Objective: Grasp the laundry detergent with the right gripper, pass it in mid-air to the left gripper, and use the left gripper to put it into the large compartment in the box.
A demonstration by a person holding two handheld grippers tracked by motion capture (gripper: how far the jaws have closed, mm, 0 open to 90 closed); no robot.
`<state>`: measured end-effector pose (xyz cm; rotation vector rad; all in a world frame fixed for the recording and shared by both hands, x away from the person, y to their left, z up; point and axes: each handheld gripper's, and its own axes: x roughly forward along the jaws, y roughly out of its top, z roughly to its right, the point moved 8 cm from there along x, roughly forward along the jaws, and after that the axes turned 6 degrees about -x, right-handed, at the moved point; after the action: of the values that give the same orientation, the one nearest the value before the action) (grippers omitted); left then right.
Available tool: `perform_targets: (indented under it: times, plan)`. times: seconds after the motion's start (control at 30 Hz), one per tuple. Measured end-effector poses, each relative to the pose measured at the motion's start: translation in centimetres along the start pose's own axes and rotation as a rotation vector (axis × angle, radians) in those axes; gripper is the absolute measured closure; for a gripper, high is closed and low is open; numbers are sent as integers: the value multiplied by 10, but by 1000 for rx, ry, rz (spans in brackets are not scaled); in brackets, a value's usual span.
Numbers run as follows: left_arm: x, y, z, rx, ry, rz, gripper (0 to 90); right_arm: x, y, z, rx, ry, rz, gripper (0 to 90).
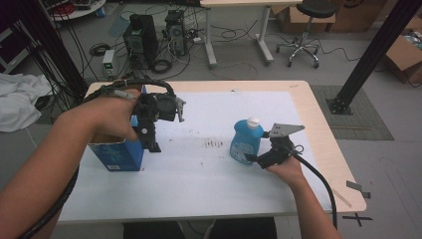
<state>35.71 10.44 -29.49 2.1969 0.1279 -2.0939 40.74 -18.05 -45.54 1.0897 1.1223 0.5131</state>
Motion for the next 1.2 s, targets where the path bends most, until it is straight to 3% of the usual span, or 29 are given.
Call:
perform_targets:
  times: [0.37,0.6,1.2]
  plan:
    - [2,-3,1,-6,-3,1,1,12,2,1,23,-16,62,0]
    - [3,-4,1,-6,-3,-1,1,16,0,0,31,-32,74,1]
    - [3,-1,2,-3,0,-9,1,17,0,-1,37,-36,101,144]
